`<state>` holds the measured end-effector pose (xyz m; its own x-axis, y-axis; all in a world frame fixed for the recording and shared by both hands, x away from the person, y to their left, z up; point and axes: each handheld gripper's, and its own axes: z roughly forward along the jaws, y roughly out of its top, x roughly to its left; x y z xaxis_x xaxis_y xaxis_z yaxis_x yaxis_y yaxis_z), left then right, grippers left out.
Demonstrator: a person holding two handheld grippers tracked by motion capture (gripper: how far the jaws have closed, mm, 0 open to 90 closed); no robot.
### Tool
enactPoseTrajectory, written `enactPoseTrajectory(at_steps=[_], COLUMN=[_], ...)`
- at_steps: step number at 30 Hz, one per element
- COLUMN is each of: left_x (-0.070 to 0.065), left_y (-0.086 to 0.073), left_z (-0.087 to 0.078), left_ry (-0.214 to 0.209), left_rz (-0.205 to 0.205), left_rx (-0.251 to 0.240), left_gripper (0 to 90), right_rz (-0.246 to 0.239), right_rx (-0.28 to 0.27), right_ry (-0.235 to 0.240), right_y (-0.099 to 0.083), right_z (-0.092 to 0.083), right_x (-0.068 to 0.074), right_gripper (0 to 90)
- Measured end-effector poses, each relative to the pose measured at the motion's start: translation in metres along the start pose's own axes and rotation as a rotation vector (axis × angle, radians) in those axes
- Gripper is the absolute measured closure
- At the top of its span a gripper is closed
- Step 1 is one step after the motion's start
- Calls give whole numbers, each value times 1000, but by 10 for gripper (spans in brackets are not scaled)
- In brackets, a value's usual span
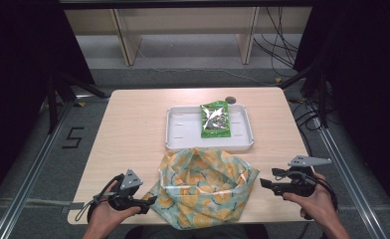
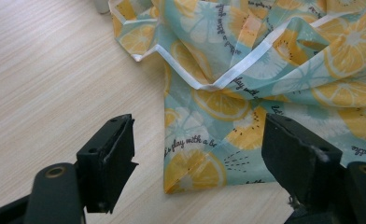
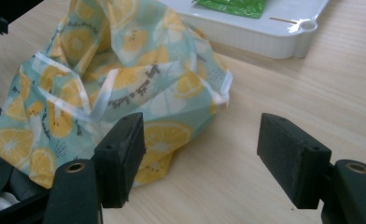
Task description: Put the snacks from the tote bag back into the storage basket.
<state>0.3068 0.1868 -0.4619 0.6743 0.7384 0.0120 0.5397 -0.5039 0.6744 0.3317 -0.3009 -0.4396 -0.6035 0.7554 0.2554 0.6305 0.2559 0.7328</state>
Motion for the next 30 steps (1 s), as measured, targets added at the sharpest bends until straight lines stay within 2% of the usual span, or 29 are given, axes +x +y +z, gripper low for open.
enactPoseTrajectory(at_steps=[1,2,4,5,7,8,10,11,15,17,18,19,20,21,22,27,28,30], left_x=[0,0,-1,0,1,0,0,0,1,0,0,0,0,1,1,1,1,1], left_y=[0,0,0,0,0,0,0,0,0,0,0,0,0,0,0,0,0,0], left_z=[0,0,0,-1,-1,-1,-1,-1,-2,-2,-2,-1,-1,-2,-2,-2,-2,-2], left_ry=[0,-1,0,-6,-4,-4,-2,-5,-4,-4,-4,-4,-4,-4,-4,-4,-4,-3], left_rz=[-5,-10,-11,-11,9,3,8,8,9,9,9,9,8,10,9,10,9,11], left_rx=[0,-1,-3,-4,0,-4,-1,0,1,-1,-1,0,0,1,0,0,-1,-1], left_gripper=[252,251,251,251,251,250,250,250,250,250,250,250,250,250,250,250,250,250], right_rz=[15,-14,-17,-1,0,-20,-7,-43,-56,-28,-54,-30,-31,-55,-28,-32,-59,-56], right_rx=[17,7,18,35,38,31,45,29,67,79,78,80,88,87,107,96,93,98], right_ry=[2,5,1,-18,-9,-17,-22,-30,-42,-26,-40,-23,-26,-28,-42,-34,-34,-36], right_y=[-2,-3,-6,-7,-10,-11,-14,-15,-19,-21,-22,-23,-23,-23,-23,-24,-23,-23], right_z=[-1,0,0,-1,0,0,0,1,0,1,0,1,1,1,0,1,1,0], right_x=[2,0,0,2,3,2,5,4,7,11,9,11,11,9,12,10,8,7], right_gripper=[320,320,317,316,313,312,310,308,300,300,300,300,299,299,299,299,299,299])
